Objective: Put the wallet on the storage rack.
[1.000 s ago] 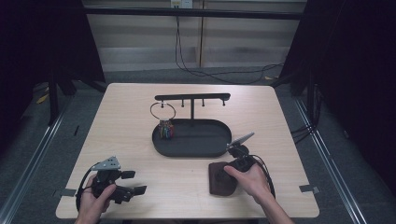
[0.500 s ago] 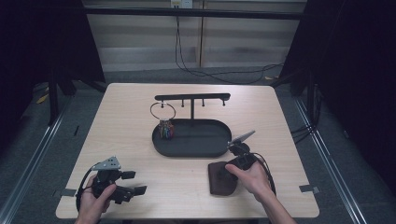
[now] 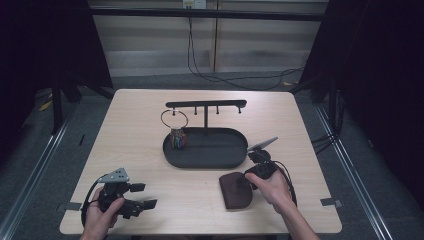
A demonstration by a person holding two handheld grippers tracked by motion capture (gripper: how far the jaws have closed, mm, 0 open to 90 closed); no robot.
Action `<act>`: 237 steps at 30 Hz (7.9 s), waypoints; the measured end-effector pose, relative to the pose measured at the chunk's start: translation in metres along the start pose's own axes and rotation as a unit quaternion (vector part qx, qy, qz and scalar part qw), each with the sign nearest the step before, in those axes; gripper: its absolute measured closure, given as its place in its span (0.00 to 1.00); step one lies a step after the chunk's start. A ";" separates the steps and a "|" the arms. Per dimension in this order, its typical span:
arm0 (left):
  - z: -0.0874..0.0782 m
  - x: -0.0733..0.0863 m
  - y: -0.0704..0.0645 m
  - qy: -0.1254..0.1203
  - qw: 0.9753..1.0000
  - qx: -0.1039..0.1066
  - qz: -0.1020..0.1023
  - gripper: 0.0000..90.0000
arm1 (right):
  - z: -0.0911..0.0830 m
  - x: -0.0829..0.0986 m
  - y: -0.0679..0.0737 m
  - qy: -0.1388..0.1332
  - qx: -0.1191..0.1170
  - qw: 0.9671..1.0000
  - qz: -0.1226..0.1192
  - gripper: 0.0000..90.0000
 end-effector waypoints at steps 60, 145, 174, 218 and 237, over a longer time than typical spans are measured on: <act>0.002 0.001 0.002 0.006 1.000 -0.005 -0.003 0.19 | -0.059 -0.019 0.014 0.019 0.059 0.997 -0.052 0.93; 0.000 0.001 0.003 0.004 1.000 -0.004 -0.003 0.19 | -0.116 -0.135 0.004 -0.011 0.106 0.994 -0.001 0.97; 0.001 0.001 0.002 0.006 1.000 -0.002 -0.003 0.19 | -0.068 -0.144 -0.004 -0.094 -0.048 0.993 0.050 0.97; 0.001 0.000 0.003 0.004 1.000 -0.003 -0.005 0.19 | -0.051 -0.137 -0.023 -0.163 0.006 0.986 0.023 0.68; -0.002 0.000 0.007 -0.001 1.000 -0.008 -0.015 0.18 | -0.065 -0.100 -0.021 -0.189 0.016 0.982 -0.023 0.33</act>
Point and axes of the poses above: each handheld gripper's, and its own axes: z roughly forward along the jaws, x roughly out of its underside, y roughly to its left, the point moved 10 cm from there along z, roughly forward along the jaws, and after that the axes turned 1 degree about -z, right-handed, at the moved point
